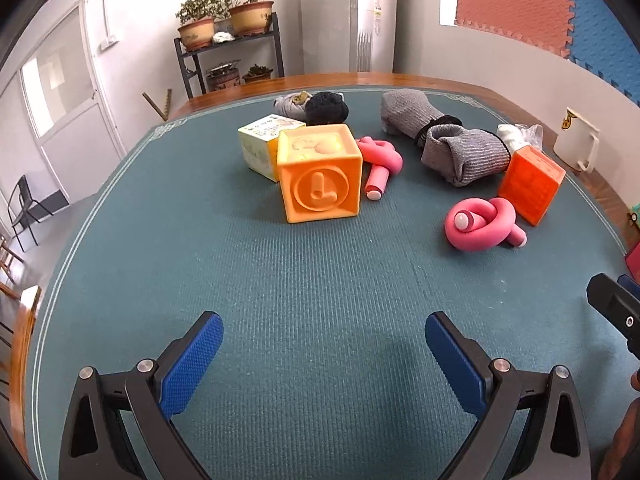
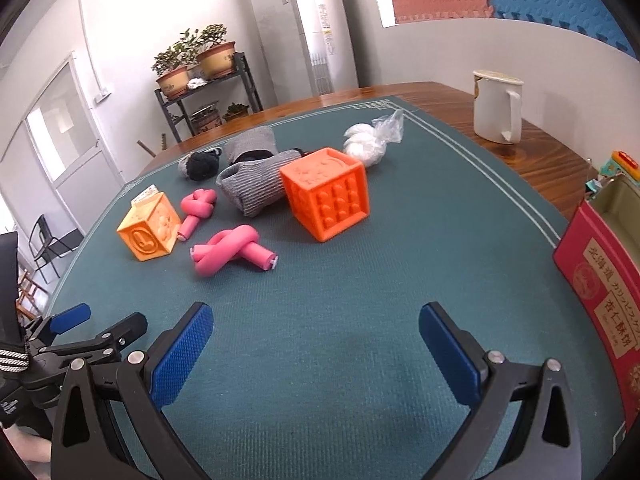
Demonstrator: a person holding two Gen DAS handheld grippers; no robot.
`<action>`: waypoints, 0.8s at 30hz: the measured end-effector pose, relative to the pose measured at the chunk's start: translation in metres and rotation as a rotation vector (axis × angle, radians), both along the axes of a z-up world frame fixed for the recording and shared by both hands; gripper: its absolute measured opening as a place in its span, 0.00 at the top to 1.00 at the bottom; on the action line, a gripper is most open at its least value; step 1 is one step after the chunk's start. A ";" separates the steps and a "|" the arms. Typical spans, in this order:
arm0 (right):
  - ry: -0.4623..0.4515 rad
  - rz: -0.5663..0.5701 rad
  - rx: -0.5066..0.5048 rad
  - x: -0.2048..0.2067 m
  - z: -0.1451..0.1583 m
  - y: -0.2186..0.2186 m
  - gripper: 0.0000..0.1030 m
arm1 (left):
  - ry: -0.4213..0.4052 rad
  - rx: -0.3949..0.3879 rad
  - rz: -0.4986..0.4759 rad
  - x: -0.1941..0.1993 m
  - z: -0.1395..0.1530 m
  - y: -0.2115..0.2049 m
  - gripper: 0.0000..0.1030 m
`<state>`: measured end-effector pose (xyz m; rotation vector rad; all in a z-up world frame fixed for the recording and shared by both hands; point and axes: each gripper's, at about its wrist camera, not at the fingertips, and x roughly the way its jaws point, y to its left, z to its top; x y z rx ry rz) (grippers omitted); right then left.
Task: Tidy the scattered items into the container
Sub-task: 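Move the left tool toward the orange letter block while the right tool approaches the orange dotted cube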
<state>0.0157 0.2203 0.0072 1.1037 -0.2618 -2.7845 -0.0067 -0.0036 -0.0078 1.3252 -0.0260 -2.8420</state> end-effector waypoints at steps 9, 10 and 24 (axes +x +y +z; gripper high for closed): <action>-0.003 0.003 -0.008 0.000 -0.001 0.000 0.00 | -0.008 0.010 0.018 0.002 -0.004 -0.002 0.00; -0.007 0.003 -0.007 -0.001 -0.002 0.000 0.00 | -0.008 0.009 0.018 0.002 -0.004 -0.002 0.00; -0.047 -0.016 -0.043 -0.003 -0.008 0.005 0.00 | -0.072 0.052 0.045 -0.007 -0.015 -0.007 0.00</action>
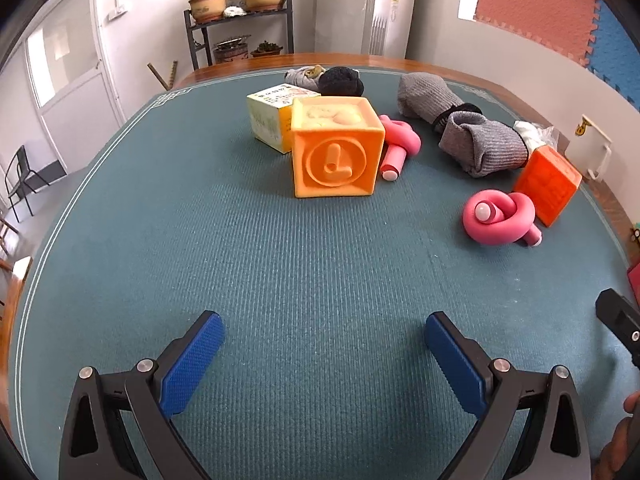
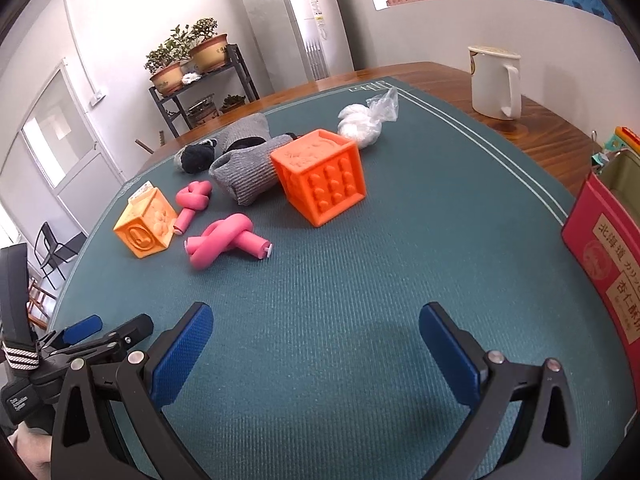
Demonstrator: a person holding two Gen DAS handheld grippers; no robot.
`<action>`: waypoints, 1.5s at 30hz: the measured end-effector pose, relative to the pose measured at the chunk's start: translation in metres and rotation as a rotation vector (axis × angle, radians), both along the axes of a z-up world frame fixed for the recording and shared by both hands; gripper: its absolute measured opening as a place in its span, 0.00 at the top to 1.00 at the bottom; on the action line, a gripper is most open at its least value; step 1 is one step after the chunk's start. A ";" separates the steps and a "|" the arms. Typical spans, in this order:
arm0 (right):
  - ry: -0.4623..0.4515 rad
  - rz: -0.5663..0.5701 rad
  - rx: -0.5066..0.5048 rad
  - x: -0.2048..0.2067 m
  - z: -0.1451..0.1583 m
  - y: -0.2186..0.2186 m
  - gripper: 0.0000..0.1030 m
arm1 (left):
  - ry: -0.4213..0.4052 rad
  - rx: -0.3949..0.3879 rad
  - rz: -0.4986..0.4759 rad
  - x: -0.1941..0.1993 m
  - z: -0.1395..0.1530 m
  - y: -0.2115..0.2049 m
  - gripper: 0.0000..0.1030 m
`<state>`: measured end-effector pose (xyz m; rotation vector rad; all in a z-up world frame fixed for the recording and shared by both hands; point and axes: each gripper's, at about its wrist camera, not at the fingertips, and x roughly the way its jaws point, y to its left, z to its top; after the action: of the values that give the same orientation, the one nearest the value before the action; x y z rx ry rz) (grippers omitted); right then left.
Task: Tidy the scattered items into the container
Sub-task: 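Move the left tool toward the orange letter block while the right tool approaches the orange dotted cube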
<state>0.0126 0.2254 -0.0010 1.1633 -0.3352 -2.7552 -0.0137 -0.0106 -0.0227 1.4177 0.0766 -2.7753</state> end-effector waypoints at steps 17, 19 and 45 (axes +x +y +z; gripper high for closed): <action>-0.052 0.089 0.092 -0.076 0.032 0.008 0.00 | -0.003 0.002 0.013 -0.002 0.000 -0.002 0.00; -0.047 0.080 0.090 -0.090 0.027 0.009 0.00 | -0.002 0.004 0.010 -0.001 0.000 -0.003 0.00; 0.114 0.068 0.045 -0.097 0.012 0.017 0.00 | 0.014 0.048 0.059 -0.007 0.006 -0.020 0.00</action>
<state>-0.0847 0.2423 0.0107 1.0022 -0.2181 -2.7679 -0.0206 -0.0310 -0.0167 1.3825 0.1827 -2.7544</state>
